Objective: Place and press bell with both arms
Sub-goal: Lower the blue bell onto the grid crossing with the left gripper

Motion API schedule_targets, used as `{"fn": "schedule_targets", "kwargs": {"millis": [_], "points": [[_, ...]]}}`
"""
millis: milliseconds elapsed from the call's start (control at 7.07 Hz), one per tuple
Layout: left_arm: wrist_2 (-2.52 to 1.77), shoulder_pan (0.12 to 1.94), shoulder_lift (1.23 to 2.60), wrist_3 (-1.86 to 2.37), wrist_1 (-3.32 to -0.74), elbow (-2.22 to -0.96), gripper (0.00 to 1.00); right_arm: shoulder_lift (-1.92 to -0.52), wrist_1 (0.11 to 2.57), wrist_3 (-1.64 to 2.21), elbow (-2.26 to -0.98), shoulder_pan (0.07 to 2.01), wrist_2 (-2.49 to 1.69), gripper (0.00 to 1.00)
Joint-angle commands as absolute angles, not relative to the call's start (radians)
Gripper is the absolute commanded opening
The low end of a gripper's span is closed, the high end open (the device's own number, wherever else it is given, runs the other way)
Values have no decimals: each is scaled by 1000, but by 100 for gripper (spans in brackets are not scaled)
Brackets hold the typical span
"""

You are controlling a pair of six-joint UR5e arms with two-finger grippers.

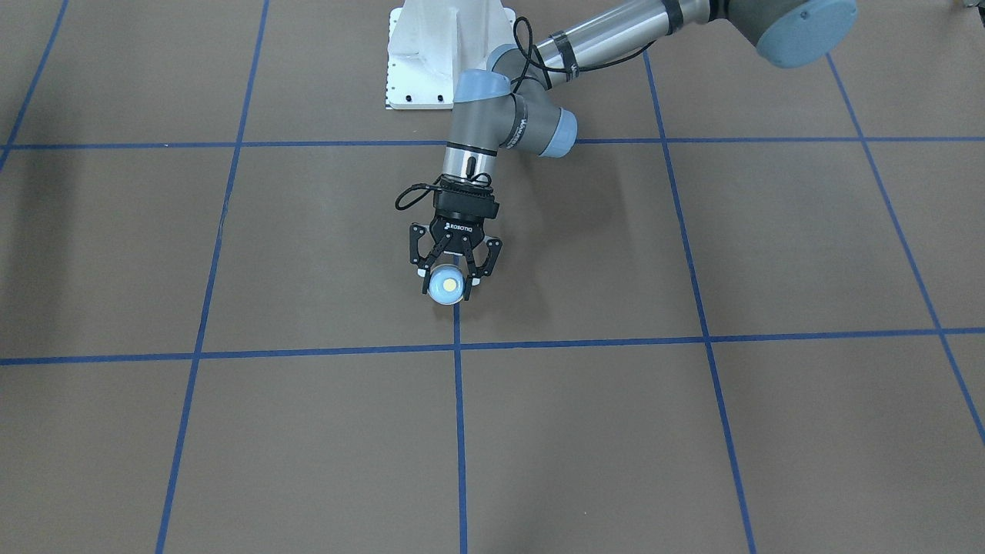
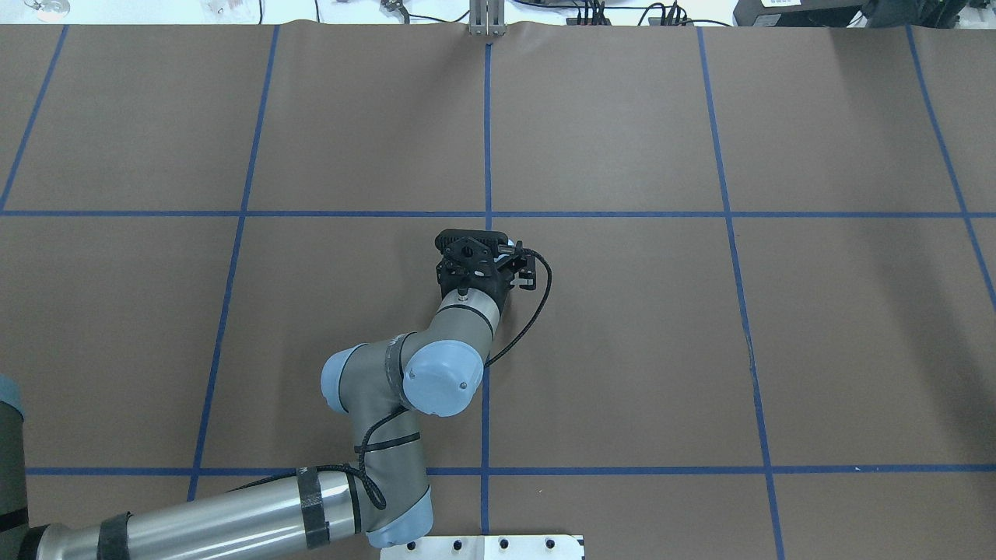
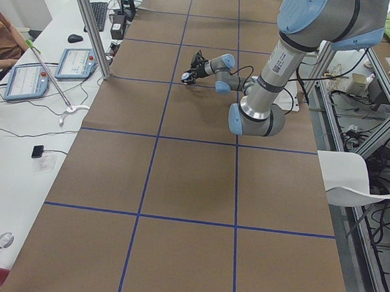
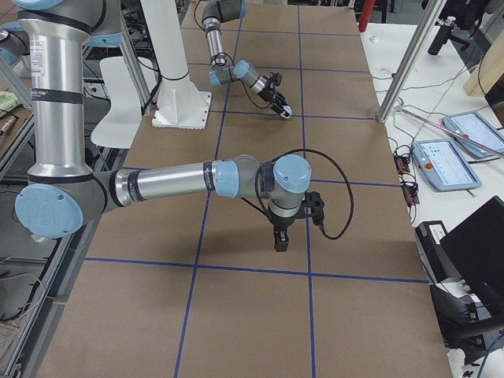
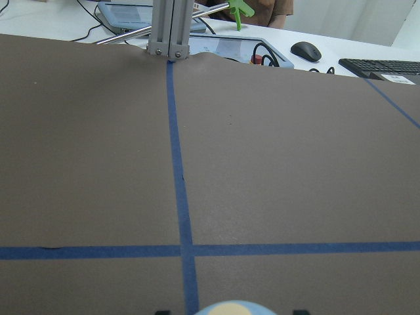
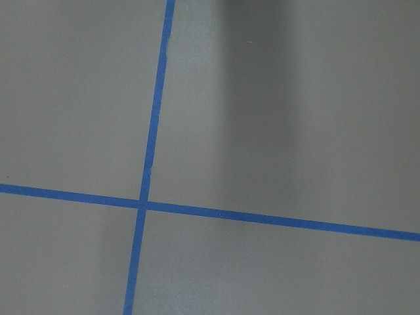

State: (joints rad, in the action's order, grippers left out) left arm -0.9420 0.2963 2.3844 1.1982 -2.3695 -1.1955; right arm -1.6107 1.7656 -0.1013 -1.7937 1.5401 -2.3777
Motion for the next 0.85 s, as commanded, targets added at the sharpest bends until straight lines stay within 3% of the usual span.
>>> {"fn": "schedule_targets", "kwargs": {"millis": [0,708], "points": [[-939,296,2391,1198,-2373,-1180,0,-1611,1766,-101,-1793,1542,-2378,100],[-951,347,2407,1198,-2375,-1175,0,-1609,1766,-101,-1793,1540,-2378,100]]}}
